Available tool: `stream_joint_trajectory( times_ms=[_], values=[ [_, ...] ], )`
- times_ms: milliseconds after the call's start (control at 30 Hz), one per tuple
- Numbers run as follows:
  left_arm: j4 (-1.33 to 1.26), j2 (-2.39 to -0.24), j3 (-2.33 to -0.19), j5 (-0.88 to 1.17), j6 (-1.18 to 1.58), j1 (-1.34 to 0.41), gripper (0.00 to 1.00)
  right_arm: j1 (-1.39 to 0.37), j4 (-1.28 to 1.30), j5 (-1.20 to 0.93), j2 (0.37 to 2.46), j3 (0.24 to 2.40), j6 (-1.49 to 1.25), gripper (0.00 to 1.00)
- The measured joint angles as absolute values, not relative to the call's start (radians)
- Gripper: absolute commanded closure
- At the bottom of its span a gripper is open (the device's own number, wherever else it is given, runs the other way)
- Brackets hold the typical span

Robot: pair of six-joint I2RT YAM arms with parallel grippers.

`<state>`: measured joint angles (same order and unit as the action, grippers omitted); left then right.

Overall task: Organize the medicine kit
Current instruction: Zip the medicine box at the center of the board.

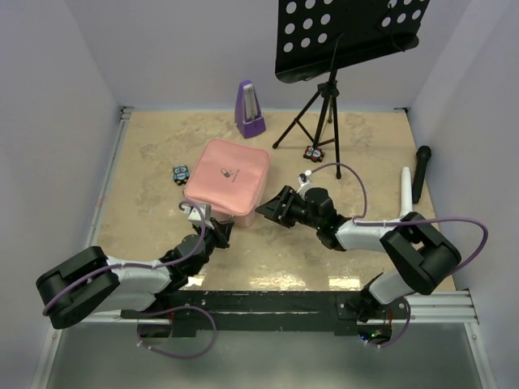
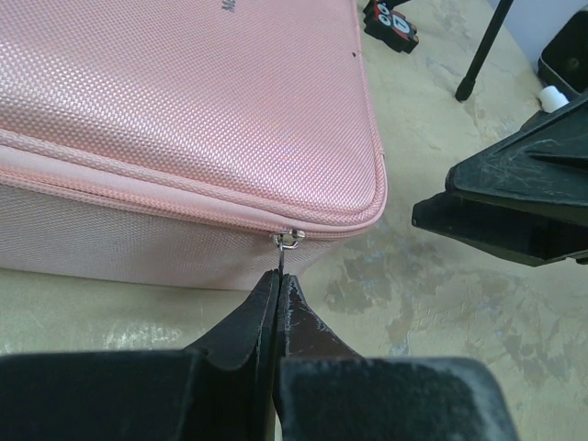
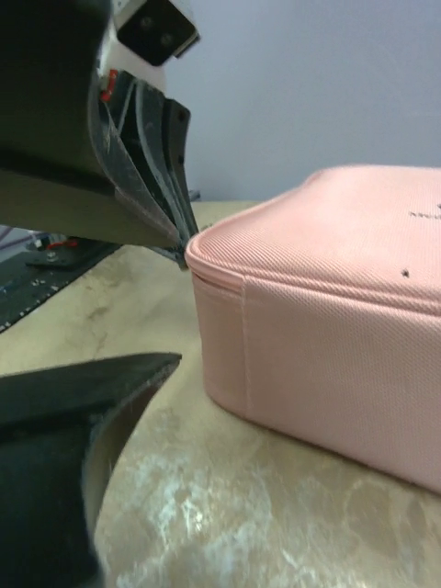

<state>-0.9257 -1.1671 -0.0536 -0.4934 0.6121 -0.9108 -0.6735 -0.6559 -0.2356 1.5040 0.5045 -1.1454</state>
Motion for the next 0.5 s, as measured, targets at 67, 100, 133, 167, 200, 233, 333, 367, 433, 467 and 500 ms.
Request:
stream_joint_trajectory(
  times_ms=[67, 100, 133, 167, 200, 233, 333, 367, 433, 467, 500],
  values=[
    [-0.934, -1.184, -0.054, -0.487, 0.607, -0.917, 1.0, -0.682, -0.665, -0.249, 1.504, 0.507, -1.142, 0.34],
    [-0.941, -1.194, -0.054, -0.485, 0.607, -0.92, 1.0, -0.688, -0.662, -0.254, 1.504, 0.511, -1.14, 0.32],
    [-0.947, -1.203, -0.054, -0.484, 0.607, -0.923, 1.0, -0.69, -0.662, -0.256, 1.504, 0.516, -1.14, 0.32],
    [-0.958, -1.214, -0.055, -0.484, 0.606, -0.929, 1.0, -0.695, -0.656, -0.258, 1.504, 0.523, -1.139, 0.32],
    [-0.968, -1.226, -0.057, -0.484, 0.605, -0.933, 1.0, -0.698, -0.651, -0.261, 1.504, 0.532, -1.139, 0.32],
    [-0.974, -1.237, -0.06, -0.485, 0.605, -0.937, 1.0, -0.7, -0.647, -0.262, 1.504, 0.542, -1.136, 0.32],
    [-0.989, -1.269, -0.077, -0.482, 0.604, -0.955, 1.0, -0.701, -0.641, -0.261, 1.51, 0.566, -1.131, 0.33],
    [-0.995, -1.279, -0.083, -0.479, 0.604, -0.963, 1.0, -0.701, -0.641, -0.261, 1.515, 0.573, -1.131, 0.33],
    [-1.003, -1.296, -0.093, -0.474, 0.604, -0.973, 1.0, -0.701, -0.639, -0.261, 1.528, 0.582, -1.131, 0.34],
    [-1.007, -1.303, -0.096, -0.471, 0.604, -0.978, 1.0, -0.702, -0.633, -0.26, 1.536, 0.588, -1.131, 0.34],
    [-1.01, -1.31, -0.099, -0.472, 0.604, -0.982, 1.0, -0.702, -0.624, -0.261, 1.545, 0.596, -1.13, 0.35]
  ],
)
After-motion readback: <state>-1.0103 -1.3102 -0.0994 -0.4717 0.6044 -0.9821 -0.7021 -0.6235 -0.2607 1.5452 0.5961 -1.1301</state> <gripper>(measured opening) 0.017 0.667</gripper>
